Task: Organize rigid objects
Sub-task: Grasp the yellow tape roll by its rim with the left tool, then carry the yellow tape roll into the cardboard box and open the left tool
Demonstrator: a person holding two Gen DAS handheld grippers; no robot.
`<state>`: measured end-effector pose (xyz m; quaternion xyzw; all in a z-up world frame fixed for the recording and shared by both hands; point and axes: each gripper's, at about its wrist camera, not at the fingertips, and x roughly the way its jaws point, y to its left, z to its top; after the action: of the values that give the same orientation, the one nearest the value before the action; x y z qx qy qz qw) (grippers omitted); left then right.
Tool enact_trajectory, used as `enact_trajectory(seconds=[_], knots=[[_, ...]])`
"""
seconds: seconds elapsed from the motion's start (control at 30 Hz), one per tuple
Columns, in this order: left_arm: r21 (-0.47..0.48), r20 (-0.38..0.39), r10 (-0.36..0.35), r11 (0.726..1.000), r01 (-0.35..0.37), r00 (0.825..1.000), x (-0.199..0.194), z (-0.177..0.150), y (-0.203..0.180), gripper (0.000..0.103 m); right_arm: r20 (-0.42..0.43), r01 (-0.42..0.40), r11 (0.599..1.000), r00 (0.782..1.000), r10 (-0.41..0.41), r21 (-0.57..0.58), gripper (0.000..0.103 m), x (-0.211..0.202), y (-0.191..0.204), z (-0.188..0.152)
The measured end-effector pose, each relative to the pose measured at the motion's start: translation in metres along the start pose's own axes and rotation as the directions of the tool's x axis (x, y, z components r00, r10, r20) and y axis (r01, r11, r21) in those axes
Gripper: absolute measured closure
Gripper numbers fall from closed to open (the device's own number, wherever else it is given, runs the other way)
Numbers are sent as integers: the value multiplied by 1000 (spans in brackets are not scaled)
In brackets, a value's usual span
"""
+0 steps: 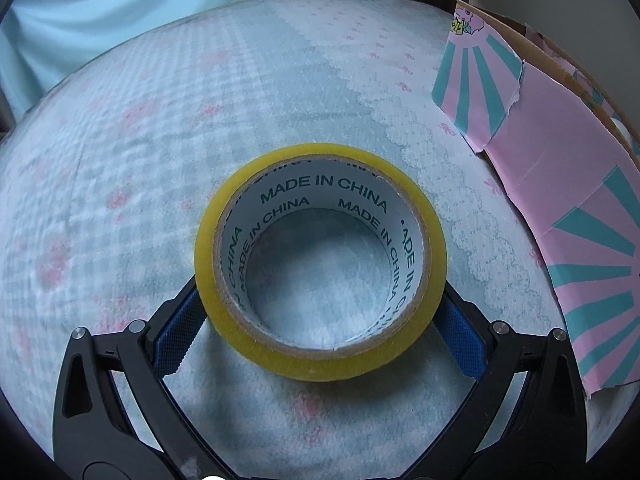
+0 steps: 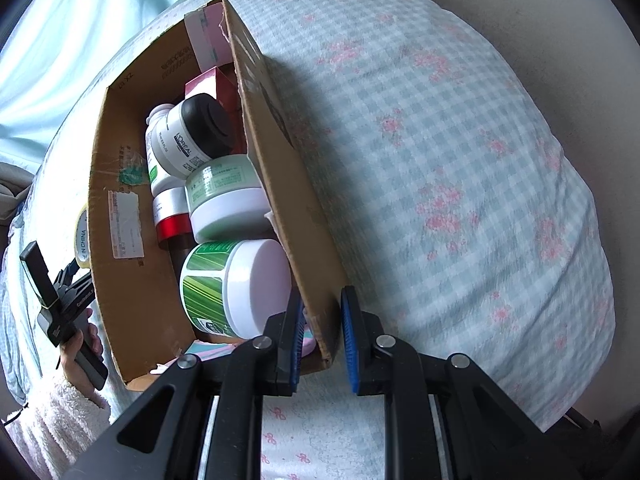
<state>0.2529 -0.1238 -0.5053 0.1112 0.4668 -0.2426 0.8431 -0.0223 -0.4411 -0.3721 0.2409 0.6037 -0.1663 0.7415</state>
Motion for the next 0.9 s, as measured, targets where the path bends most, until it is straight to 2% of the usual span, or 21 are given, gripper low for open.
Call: enact_trajectory(seconds=[0.13, 0.23, 0.5, 0.7, 0.9], knots=[[7, 25, 8, 1000, -8, 1000, 2, 5, -2, 0, 5, 3, 1000, 1000, -3, 5, 86, -1, 1, -1], [-2, 36, 17, 1000, -17, 999, 5, 10, -1, 6, 4, 5, 1000, 1000, -5, 0, 86, 0, 1, -1], [-56, 62, -32, 998, 35, 998, -5, 11, 8, 7, 6, 6, 1000, 1000, -6, -3, 86, -1, 2, -2], [-63, 73, -19, 998, 23, 997, -36, 23, 6, 7, 5, 2, 1000, 1000, -2, 3, 86, -2, 2, -3], [-115, 69, -21, 993, 29, 997, -92, 58, 5, 7, 4, -21, 1000, 1000, 21, 21, 86, -1, -2, -1]])
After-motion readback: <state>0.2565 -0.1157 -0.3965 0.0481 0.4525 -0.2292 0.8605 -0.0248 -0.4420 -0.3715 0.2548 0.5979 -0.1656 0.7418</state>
